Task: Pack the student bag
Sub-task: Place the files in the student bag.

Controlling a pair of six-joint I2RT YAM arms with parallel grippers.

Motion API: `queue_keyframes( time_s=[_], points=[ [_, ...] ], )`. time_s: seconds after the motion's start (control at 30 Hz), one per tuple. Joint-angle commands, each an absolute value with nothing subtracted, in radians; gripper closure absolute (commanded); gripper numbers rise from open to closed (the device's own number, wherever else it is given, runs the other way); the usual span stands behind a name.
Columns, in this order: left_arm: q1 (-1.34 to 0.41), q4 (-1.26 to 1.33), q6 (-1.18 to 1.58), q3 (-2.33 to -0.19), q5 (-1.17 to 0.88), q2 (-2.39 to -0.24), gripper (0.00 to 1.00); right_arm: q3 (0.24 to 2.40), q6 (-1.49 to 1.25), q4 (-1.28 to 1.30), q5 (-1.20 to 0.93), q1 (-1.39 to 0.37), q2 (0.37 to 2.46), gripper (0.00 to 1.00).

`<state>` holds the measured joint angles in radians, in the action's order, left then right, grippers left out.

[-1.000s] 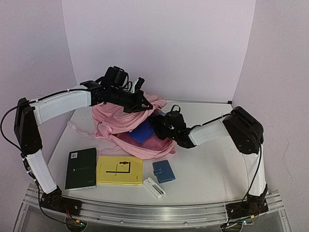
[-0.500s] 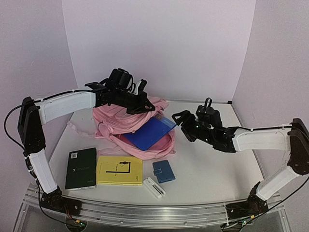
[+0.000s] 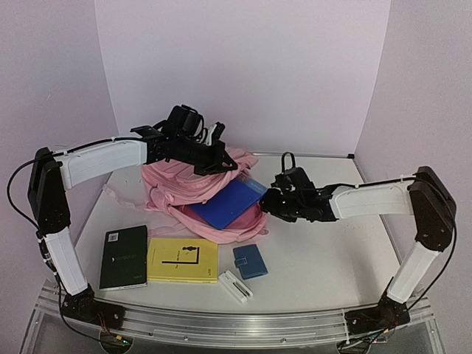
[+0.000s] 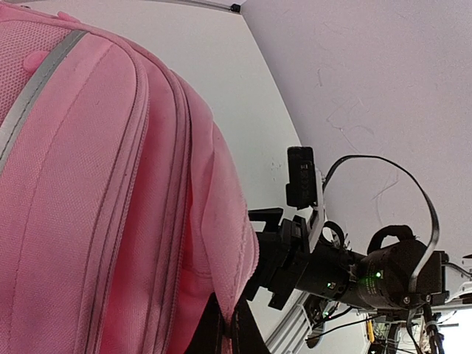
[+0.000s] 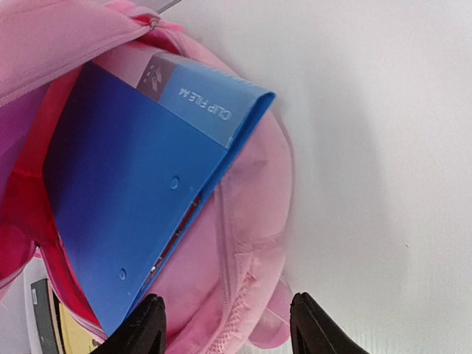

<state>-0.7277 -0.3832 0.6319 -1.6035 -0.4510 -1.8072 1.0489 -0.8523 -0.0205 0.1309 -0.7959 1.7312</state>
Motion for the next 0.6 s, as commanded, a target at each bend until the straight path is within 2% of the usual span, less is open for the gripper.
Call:
queue_keyframes(
  time_s=[0.0,0.27,0.57],
  points=[
    [-0.728,-0.306,0.647,-1.662,-0.465,-1.799,1.0,1.186,-0.793,-0.009,0.09,-0.793,1.809,0.47],
    [-0.73,-0.316,0.641,-1.669,-0.474,-1.809,1.0,1.345,-0.808,0.003,0.06,-0.793,1.983,0.5],
    [-0.731,-0.331,0.628,-1.683,-0.47,-1.819,1.0,1.393,-0.874,0.042,0.062,-0.792,2.054,0.49]
  ],
)
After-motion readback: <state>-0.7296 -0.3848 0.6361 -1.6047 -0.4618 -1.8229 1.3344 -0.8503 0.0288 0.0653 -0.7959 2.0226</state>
